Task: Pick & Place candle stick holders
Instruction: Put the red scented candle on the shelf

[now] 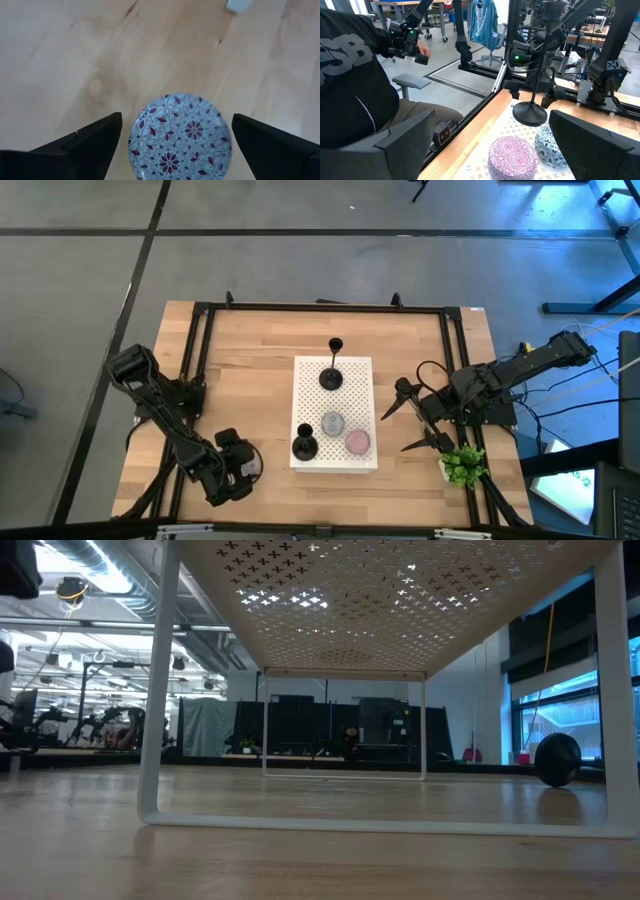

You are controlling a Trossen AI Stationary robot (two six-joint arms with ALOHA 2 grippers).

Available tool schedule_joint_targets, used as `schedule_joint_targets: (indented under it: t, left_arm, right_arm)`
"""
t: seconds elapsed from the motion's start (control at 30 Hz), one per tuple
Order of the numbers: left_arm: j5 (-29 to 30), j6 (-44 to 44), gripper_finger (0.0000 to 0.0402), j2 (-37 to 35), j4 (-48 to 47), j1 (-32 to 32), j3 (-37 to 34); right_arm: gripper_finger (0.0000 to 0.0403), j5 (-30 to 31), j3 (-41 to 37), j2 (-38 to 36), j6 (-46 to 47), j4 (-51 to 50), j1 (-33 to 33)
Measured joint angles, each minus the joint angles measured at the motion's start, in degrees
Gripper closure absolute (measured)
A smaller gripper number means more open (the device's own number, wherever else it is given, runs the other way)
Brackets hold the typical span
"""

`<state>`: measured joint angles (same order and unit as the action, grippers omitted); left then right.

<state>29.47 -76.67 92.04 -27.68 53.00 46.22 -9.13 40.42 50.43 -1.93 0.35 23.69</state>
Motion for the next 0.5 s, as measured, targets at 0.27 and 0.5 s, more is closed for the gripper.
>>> schedule_joint_targets:
  t: [0.27,0.5]
  left_arm:
    - [-2.2,-0.1,0.0027,3.8,0.3,0.3,0.0]
    - [-2.0,0.0,0.0027,4.3,0.1,0.3,0.1]
  right_arm:
    - [0.001,0.0,0.0,0.0,0.0,-0.2,0.0]
    - [0.0011,0.0,0.0,0.0,0.0,-0.1,0.0]
